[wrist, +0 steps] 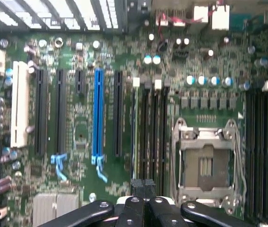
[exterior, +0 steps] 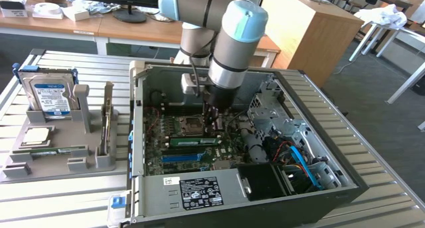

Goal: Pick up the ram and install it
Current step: 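Press down the ram until it locks into place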

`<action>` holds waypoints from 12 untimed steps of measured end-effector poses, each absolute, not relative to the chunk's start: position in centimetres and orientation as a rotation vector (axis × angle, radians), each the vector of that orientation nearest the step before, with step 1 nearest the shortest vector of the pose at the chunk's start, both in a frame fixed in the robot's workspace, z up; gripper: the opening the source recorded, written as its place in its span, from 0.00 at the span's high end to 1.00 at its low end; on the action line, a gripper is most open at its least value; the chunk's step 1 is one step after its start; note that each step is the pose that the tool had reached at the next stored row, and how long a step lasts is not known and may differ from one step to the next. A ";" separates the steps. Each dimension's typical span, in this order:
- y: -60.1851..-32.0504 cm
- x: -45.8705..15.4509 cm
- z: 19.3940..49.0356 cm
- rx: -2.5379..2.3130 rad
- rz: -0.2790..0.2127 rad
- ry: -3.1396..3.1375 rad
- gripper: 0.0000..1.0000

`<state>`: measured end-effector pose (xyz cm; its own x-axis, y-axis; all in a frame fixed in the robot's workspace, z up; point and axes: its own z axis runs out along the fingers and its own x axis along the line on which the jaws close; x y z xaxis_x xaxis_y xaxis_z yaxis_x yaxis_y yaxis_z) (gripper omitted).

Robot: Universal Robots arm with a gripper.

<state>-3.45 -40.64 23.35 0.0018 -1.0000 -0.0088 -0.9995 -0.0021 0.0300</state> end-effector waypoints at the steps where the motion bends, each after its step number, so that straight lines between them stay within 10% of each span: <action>1: -40.6 -3.7 23.4 2.213 -0.043 -2.209 0.90; 12: -40.6 -6.0 23.3 2.213 -0.043 -2.208 0.90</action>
<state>-6.04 -40.57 23.34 0.0018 -1.0000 -0.0087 -0.9995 -0.0021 0.0300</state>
